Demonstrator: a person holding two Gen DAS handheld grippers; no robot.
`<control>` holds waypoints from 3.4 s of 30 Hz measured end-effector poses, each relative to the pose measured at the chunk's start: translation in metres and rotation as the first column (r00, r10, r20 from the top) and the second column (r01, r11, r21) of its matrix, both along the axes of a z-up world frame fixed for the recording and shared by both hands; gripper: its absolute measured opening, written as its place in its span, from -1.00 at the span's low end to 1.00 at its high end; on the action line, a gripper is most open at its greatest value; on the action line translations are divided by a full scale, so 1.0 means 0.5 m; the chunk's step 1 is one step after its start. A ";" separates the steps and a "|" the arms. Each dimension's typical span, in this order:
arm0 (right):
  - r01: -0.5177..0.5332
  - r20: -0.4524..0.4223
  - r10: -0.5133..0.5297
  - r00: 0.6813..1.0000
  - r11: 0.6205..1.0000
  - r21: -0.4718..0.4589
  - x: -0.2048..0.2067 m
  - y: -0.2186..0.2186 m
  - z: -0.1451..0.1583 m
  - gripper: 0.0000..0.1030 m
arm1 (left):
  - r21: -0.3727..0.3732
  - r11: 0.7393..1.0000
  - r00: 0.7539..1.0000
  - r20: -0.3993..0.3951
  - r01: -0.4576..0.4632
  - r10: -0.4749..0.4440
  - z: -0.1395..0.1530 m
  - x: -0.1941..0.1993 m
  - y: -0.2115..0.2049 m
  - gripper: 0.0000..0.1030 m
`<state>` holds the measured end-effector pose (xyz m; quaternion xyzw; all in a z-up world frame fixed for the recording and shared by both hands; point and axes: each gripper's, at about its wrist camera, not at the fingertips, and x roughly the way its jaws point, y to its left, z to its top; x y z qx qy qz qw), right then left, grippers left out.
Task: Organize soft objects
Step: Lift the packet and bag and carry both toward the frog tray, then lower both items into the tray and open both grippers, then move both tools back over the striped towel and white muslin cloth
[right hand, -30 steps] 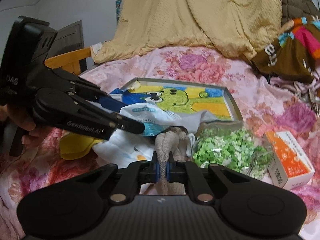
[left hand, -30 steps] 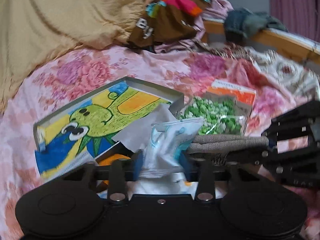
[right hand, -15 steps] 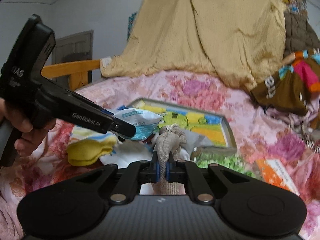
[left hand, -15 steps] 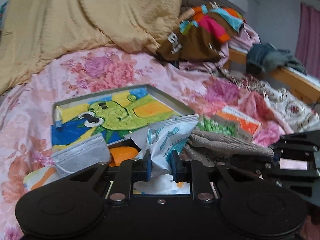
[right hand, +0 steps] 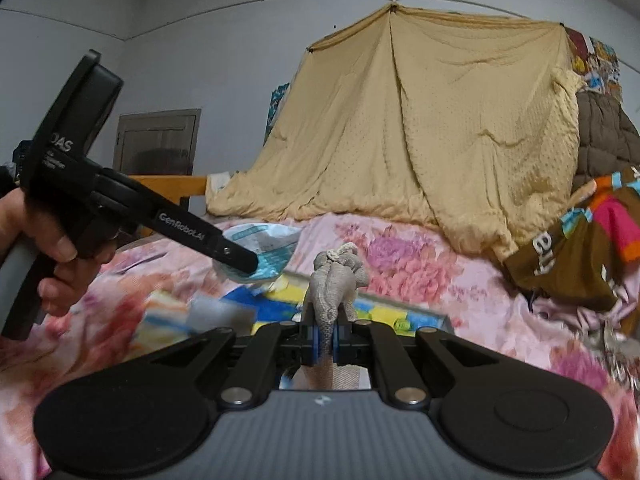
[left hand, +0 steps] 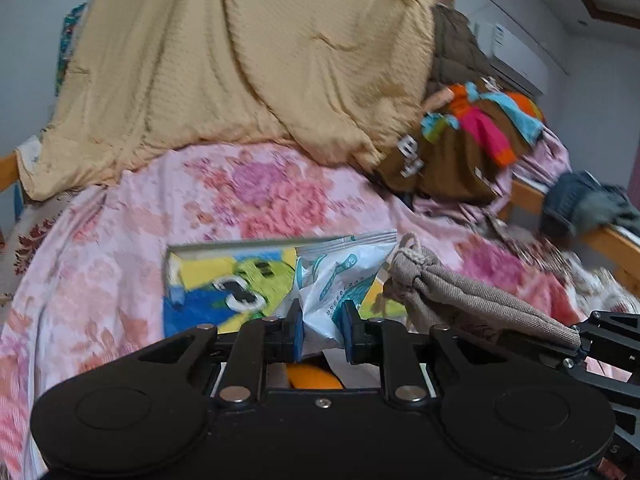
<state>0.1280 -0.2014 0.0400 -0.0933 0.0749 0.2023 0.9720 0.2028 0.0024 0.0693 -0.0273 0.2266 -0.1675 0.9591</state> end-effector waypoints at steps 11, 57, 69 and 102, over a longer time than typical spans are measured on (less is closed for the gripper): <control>0.038 -0.169 0.003 0.986 0.970 0.240 0.306 -0.024 -0.019 -0.87 | -0.060 0.992 0.989 -0.108 -0.108 0.101 -0.056 0.228 0.025 -0.61; 0.153 -0.357 -0.053 0.932 0.955 0.256 0.405 -0.075 -0.072 0.25 | 0.060 0.982 0.948 -0.256 -0.182 0.191 -0.116 0.307 -0.048 0.47; 0.147 -0.232 -0.096 0.968 0.966 0.213 0.269 -0.085 0.003 0.70 | -0.017 0.982 0.974 -0.131 -0.188 0.184 -0.033 0.148 -0.037 0.73; 0.098 -0.170 -0.065 0.983 0.976 0.196 -0.080 -0.050 -0.003 0.99 | 0.023 0.981 0.981 -0.032 -0.191 0.191 -0.053 -0.238 0.059 0.98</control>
